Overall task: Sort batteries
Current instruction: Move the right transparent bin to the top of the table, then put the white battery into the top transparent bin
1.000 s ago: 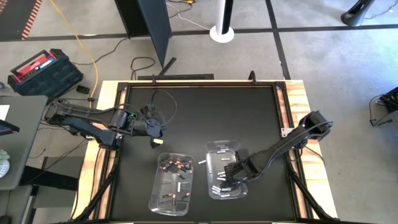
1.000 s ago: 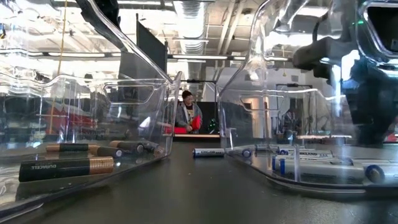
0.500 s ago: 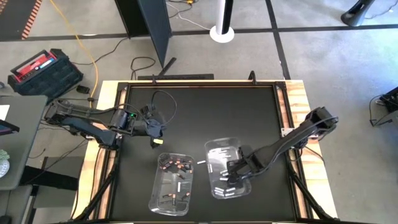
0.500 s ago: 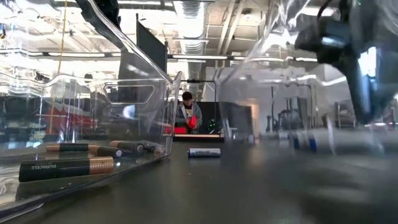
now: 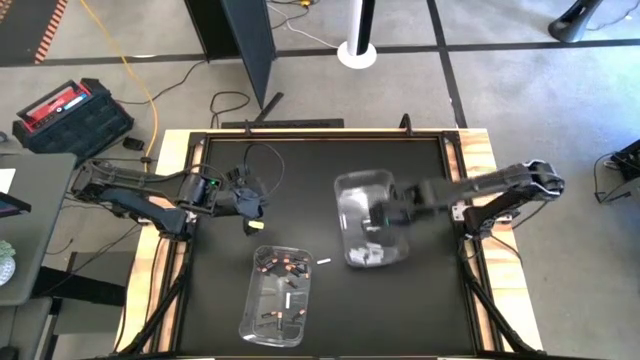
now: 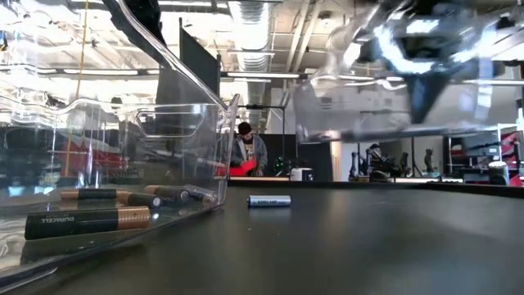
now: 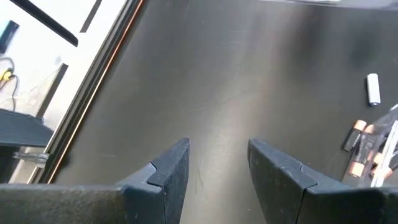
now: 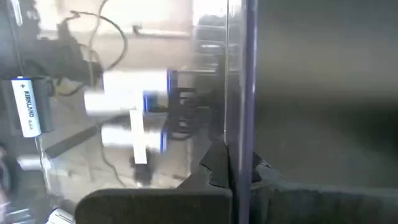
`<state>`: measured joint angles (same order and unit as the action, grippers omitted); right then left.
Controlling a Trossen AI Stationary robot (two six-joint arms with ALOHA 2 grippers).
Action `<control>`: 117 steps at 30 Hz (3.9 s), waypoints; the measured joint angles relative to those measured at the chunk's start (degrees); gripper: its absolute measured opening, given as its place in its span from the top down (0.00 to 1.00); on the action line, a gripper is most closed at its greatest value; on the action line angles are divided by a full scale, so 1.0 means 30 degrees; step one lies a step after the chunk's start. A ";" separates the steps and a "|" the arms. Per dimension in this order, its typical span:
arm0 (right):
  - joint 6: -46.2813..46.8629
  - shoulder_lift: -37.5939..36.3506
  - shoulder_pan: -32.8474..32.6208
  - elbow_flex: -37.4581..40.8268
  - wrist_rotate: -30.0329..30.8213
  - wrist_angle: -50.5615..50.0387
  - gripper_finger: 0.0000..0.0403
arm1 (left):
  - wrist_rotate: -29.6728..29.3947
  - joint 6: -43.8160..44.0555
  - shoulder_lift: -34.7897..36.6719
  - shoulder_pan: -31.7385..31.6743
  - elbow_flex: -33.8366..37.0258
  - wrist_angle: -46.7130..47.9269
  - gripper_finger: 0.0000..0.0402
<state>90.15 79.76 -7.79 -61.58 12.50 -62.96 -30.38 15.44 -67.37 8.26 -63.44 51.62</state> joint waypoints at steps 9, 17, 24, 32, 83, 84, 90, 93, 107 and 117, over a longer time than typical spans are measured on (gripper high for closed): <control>-0.8506 0.0782 0.9486 -0.0007 -0.0165 0.4895 1.00 | -0.0003 0.0347 0.0000 -0.1325 0.0000 -0.0010 0.61; -1.1817 0.3468 1.2281 -0.0003 -0.2567 0.5541 1.00 | 0.0005 0.0862 0.0000 -0.2480 0.0000 0.0012 0.61; -1.1559 0.5373 1.1806 -0.0005 -0.3653 0.5851 1.00 | 0.0004 0.0772 -0.0007 -0.3255 0.0000 -0.0010 0.61; -1.0079 0.5538 1.0875 -0.0007 -0.2901 0.6794 0.93 | 0.0005 0.0725 -0.0003 -0.3457 0.0000 -0.0009 0.61; -1.4070 -0.5017 -0.1175 -0.0021 -0.1647 0.0350 0.48 | 0.1972 0.1734 0.0000 -0.2977 0.0000 0.0653 0.61; -1.4066 -0.4872 -0.1821 -0.0021 -0.1649 0.0226 0.48 | 0.1972 0.1727 -0.0003 -0.2977 0.0000 0.0647 0.61; -1.7458 -0.3293 -0.4344 -0.0014 -0.1657 -0.0291 0.52 | 0.1964 0.1824 -0.0060 -0.2977 0.0000 0.0484 0.61; -1.9361 -0.2219 -0.4685 -0.0014 -0.1654 -0.0223 0.53 | 0.1964 0.1973 -0.0080 -0.2977 0.0000 0.0420 0.61; -2.3846 -0.1608 -0.4819 0.5721 -0.0513 1.0768 0.54 | 0.1957 0.2302 -0.0080 -0.2977 0.0000 0.0399 0.61; -2.3697 -0.0874 -0.4450 0.8882 -0.0520 1.9533 0.54 | 0.1936 0.2014 -0.0080 -0.2977 0.0000 0.0445 0.61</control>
<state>19.06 77.13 -21.14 -34.94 10.94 -4.36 -24.58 21.48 -67.61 -0.67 -63.44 52.96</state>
